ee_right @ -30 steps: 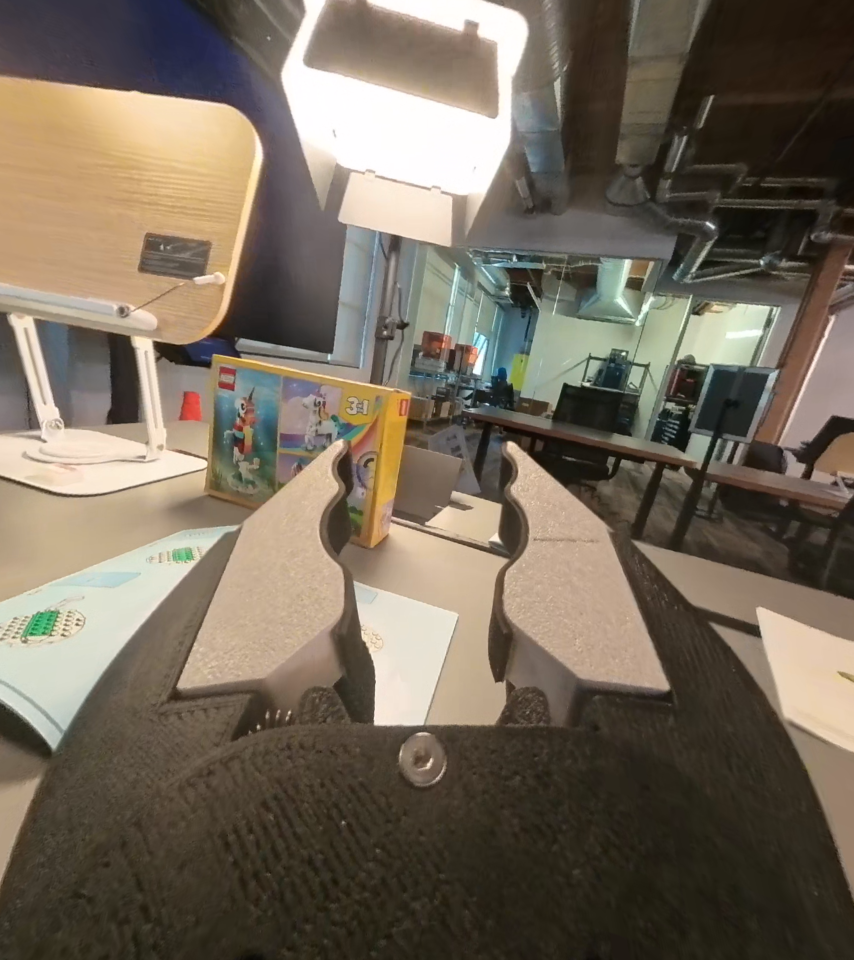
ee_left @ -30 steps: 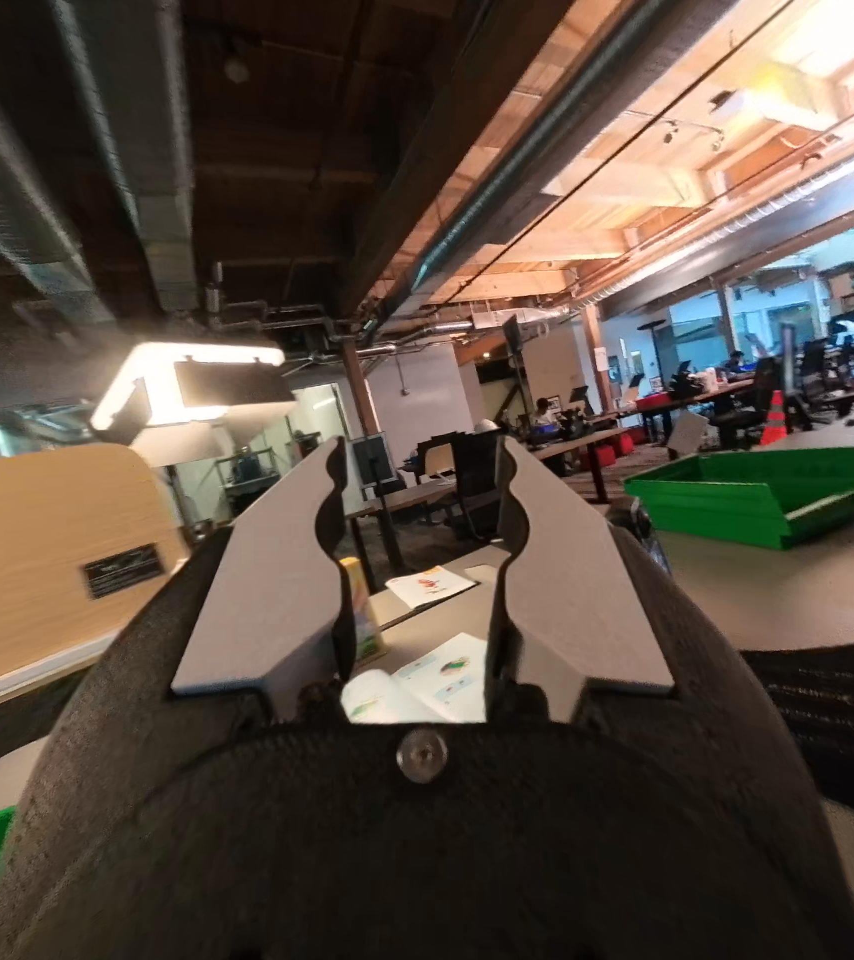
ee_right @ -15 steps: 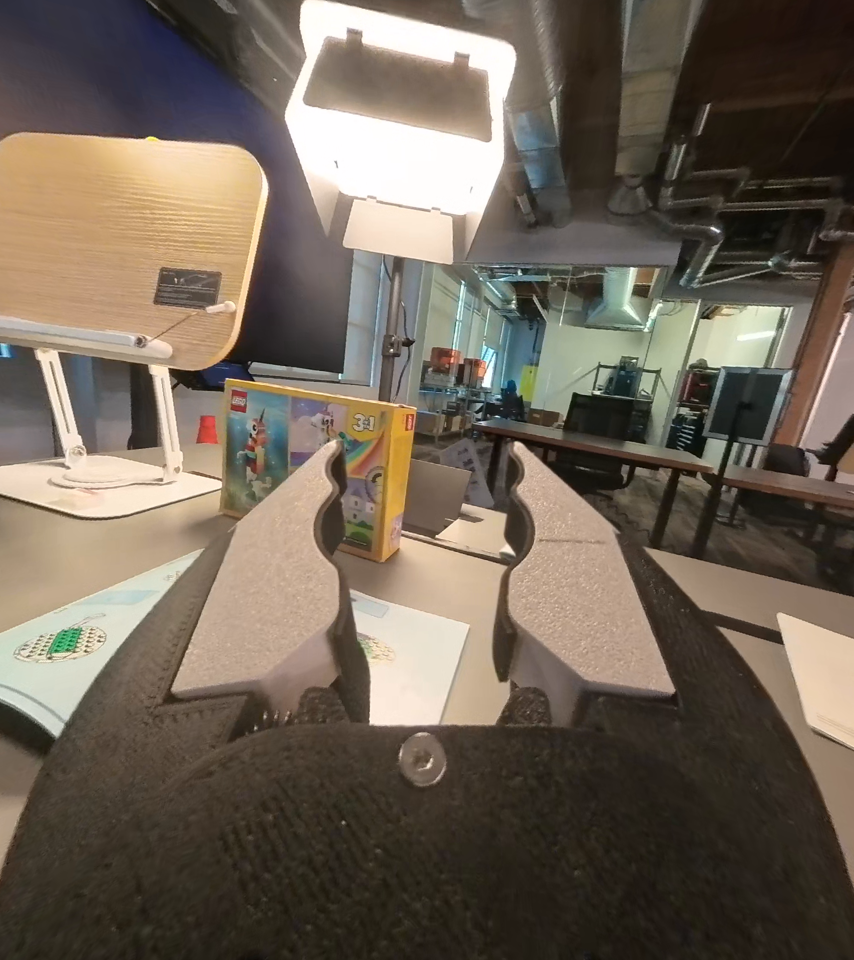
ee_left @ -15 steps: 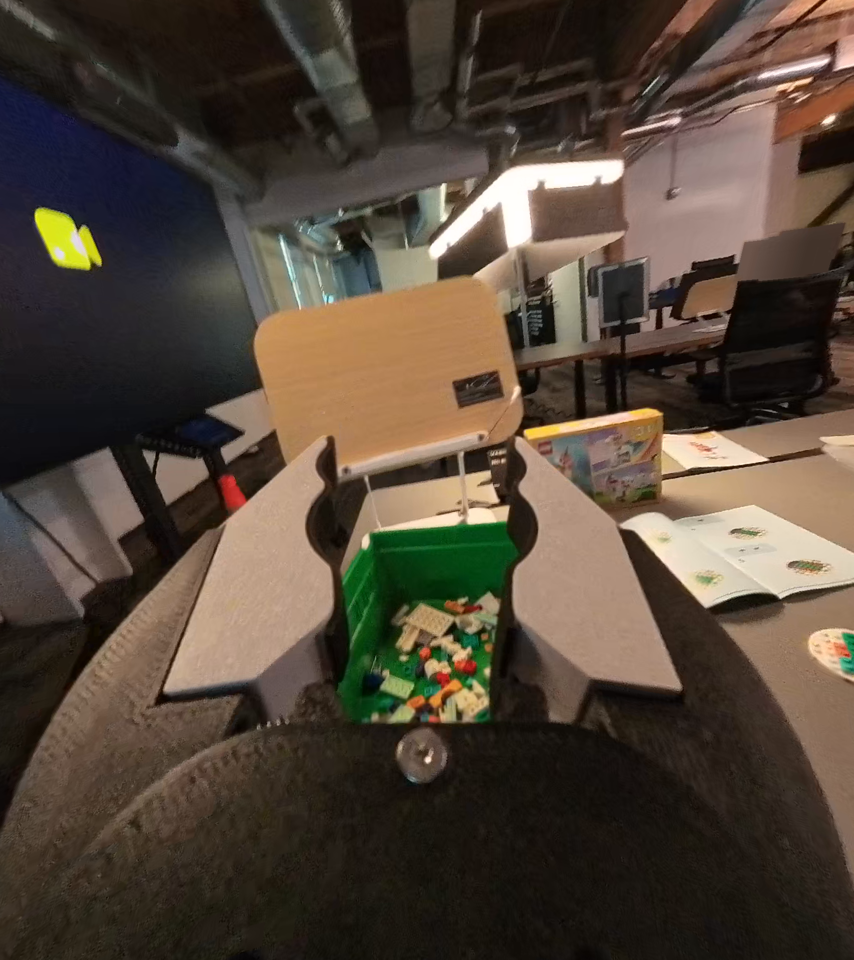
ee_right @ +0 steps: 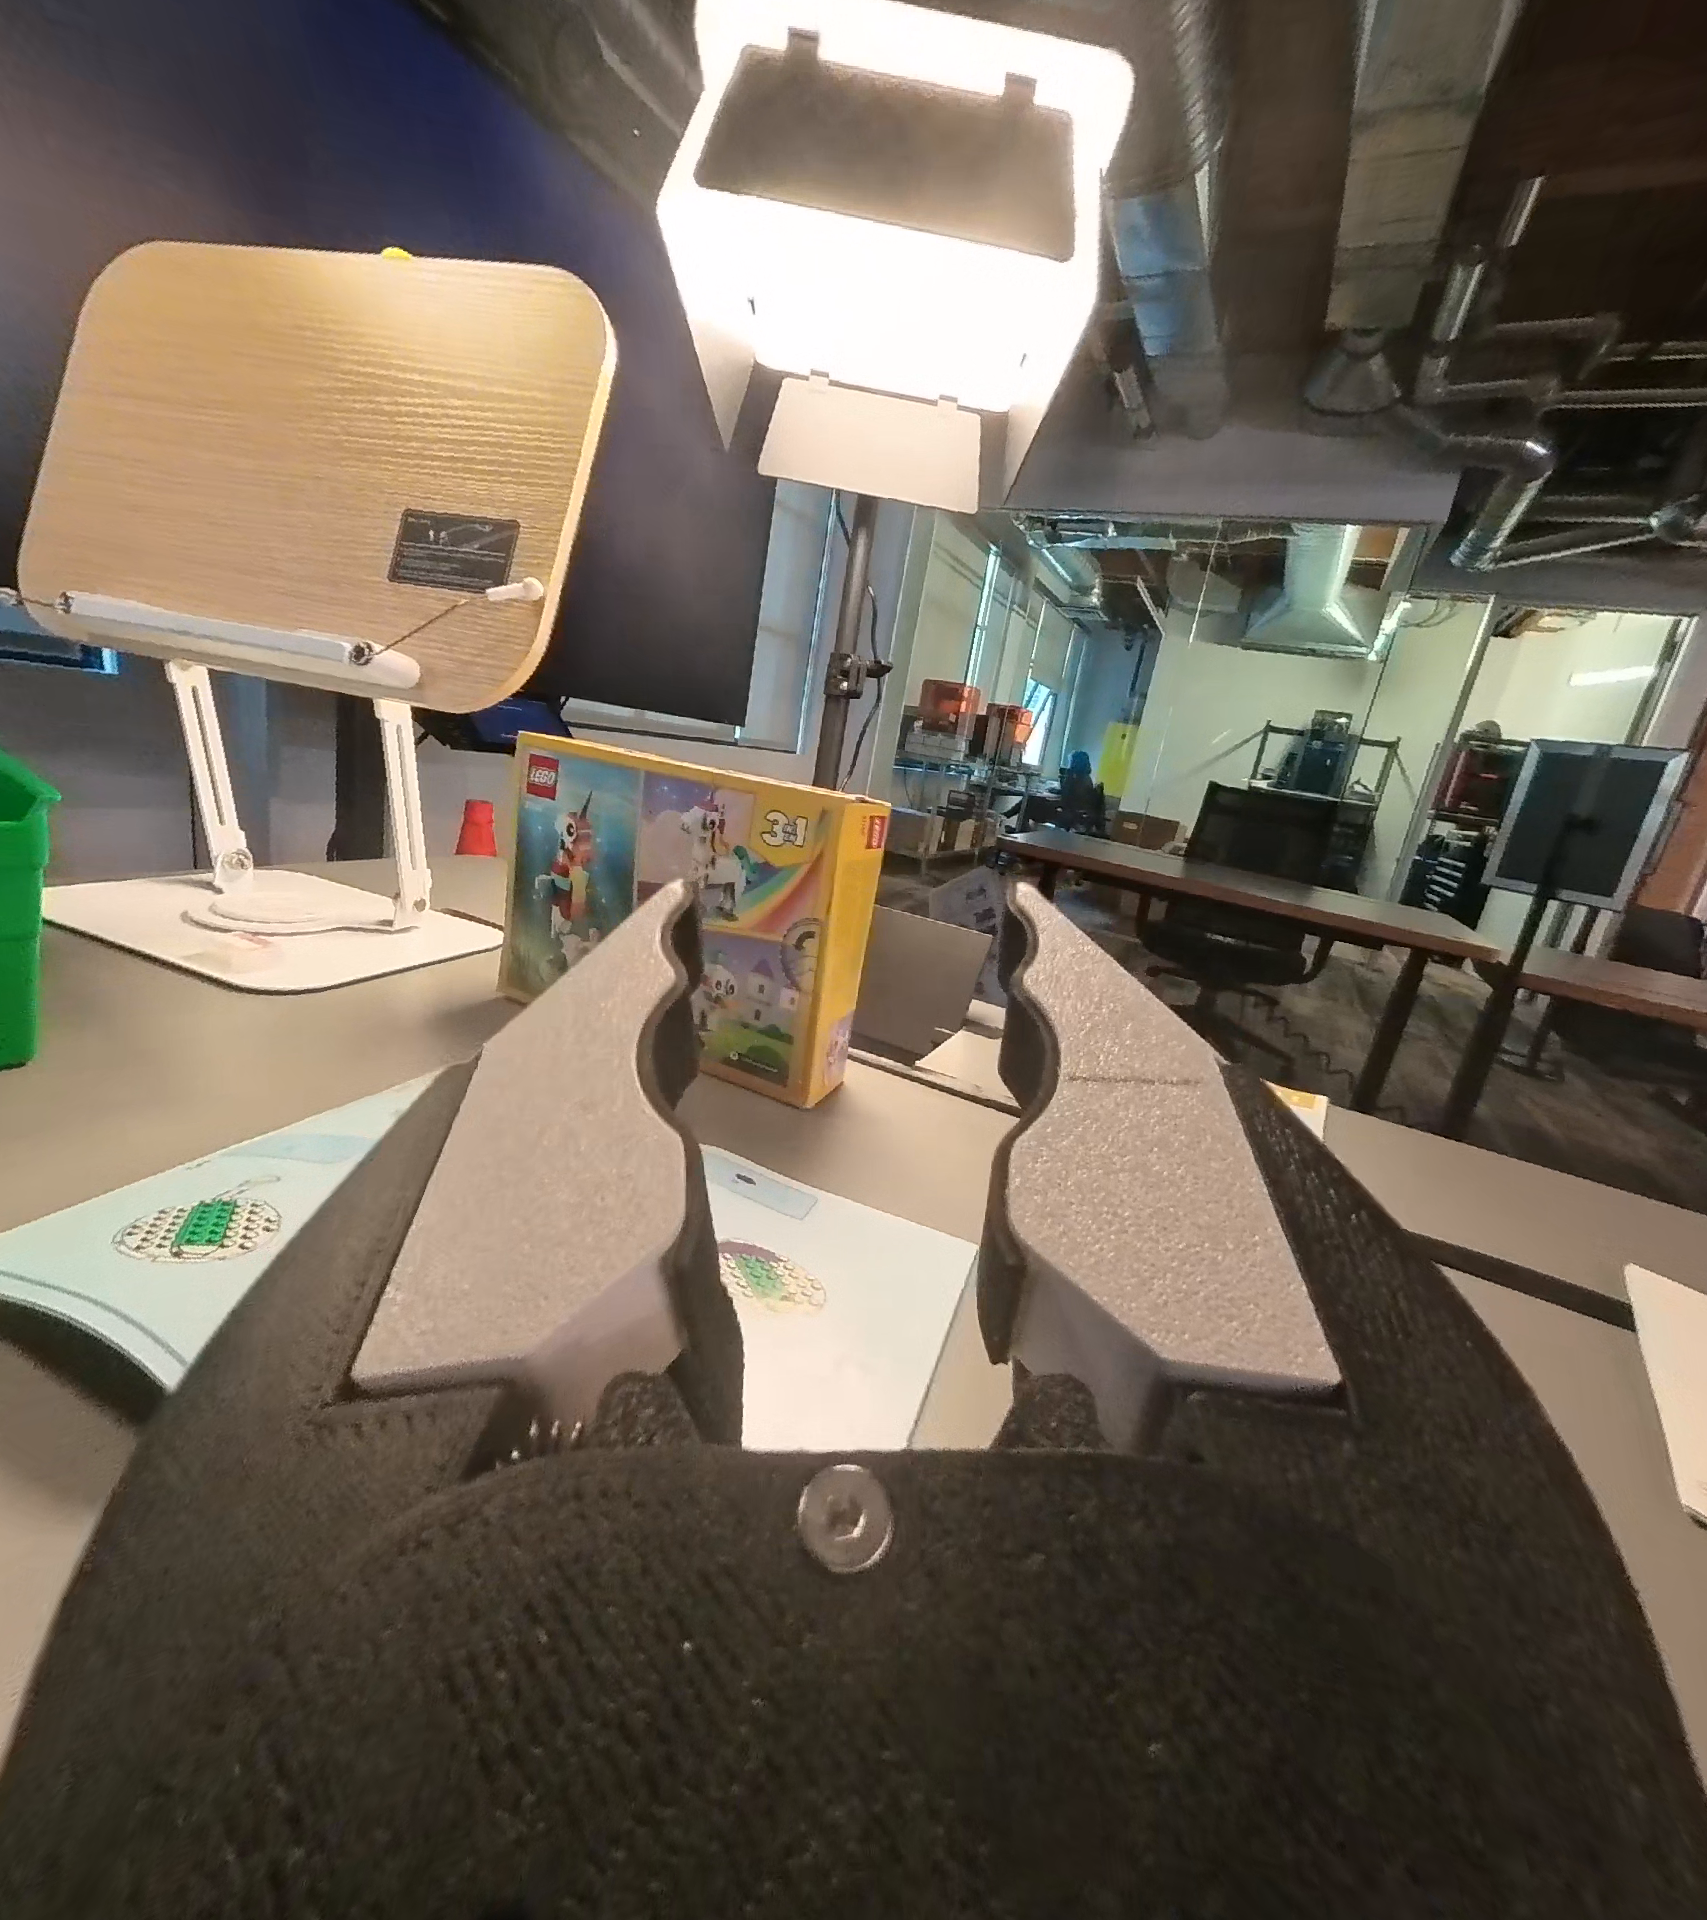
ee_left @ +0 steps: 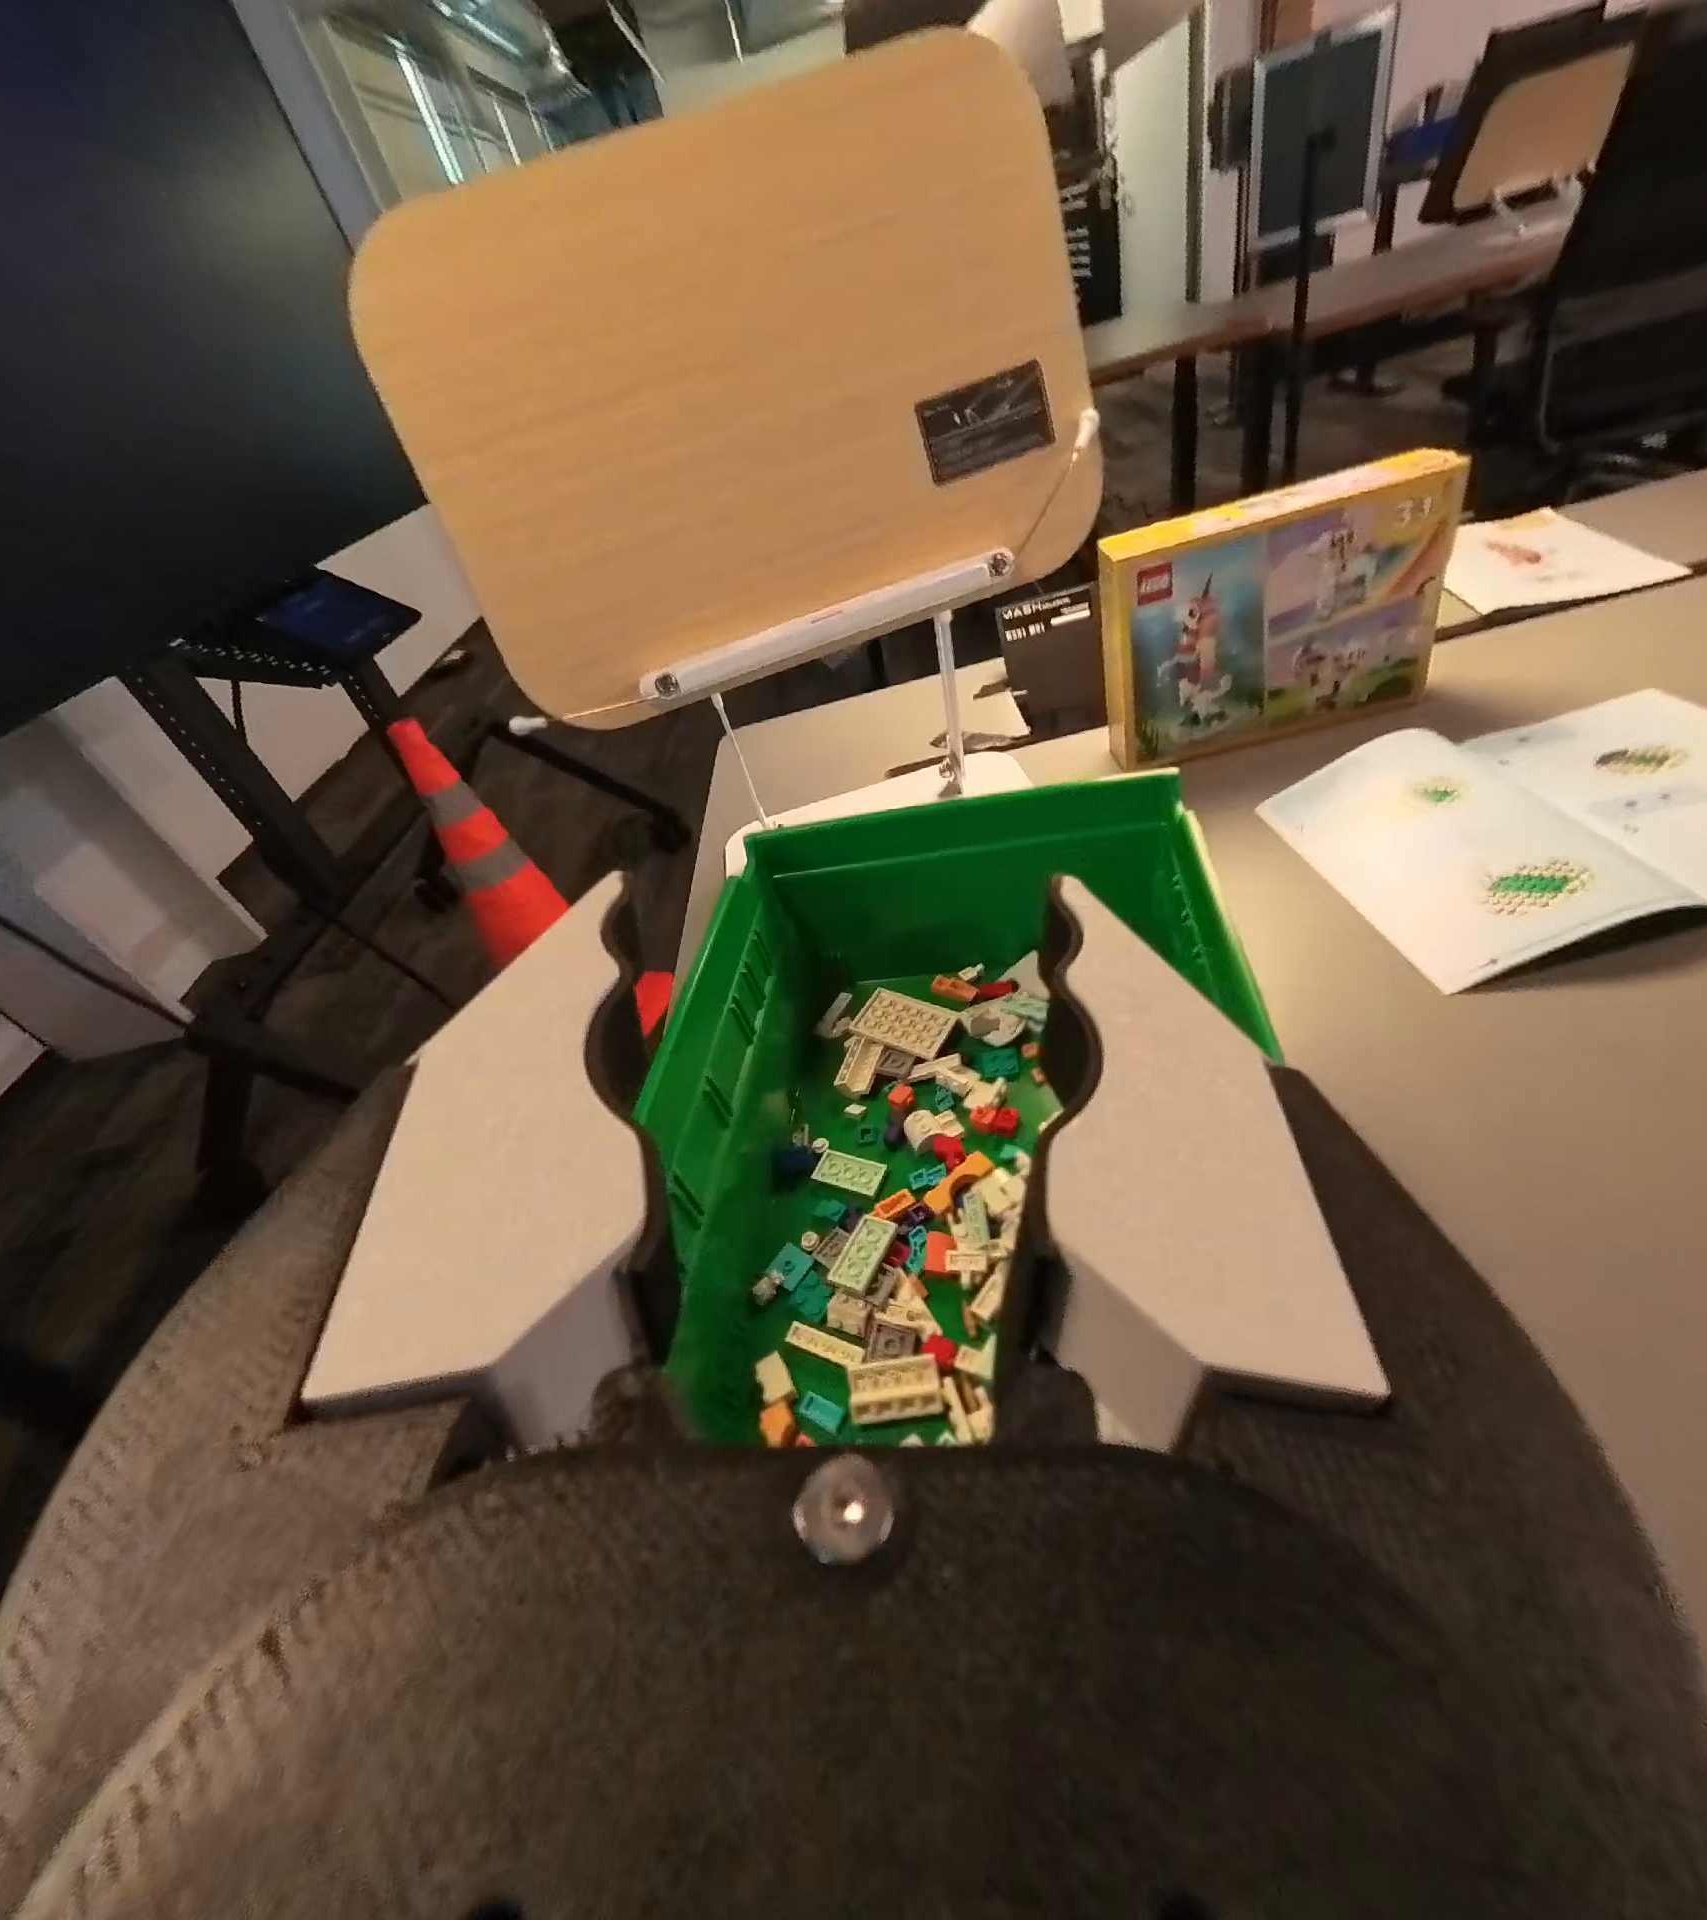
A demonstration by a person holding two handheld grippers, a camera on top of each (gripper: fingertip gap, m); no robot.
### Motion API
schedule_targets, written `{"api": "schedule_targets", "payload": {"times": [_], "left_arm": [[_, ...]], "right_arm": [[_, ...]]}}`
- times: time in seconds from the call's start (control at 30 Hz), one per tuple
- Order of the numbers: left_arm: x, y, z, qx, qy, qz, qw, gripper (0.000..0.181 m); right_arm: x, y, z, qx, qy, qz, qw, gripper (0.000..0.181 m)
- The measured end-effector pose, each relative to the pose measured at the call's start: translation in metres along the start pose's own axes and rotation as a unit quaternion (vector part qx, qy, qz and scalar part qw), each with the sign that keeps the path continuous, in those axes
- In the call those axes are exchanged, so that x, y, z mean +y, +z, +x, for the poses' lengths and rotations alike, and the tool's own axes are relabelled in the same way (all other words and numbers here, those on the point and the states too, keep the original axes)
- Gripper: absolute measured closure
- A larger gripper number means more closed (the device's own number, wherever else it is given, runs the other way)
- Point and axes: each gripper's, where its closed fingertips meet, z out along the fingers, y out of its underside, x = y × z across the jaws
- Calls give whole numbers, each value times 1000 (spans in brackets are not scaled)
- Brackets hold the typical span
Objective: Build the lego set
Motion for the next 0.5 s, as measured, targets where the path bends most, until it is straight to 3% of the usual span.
{"api": "schedule_targets", "payload": {"times": [0.3,0.5], "left_arm": [[19,26,1,55,49,-42,996,122],[40,46,-1,94,38,-70,992,127]], "right_arm": [[9,4,1,5,-13,-21,1000,129],[11,5,0,2,-14,-29,999,133]]}}
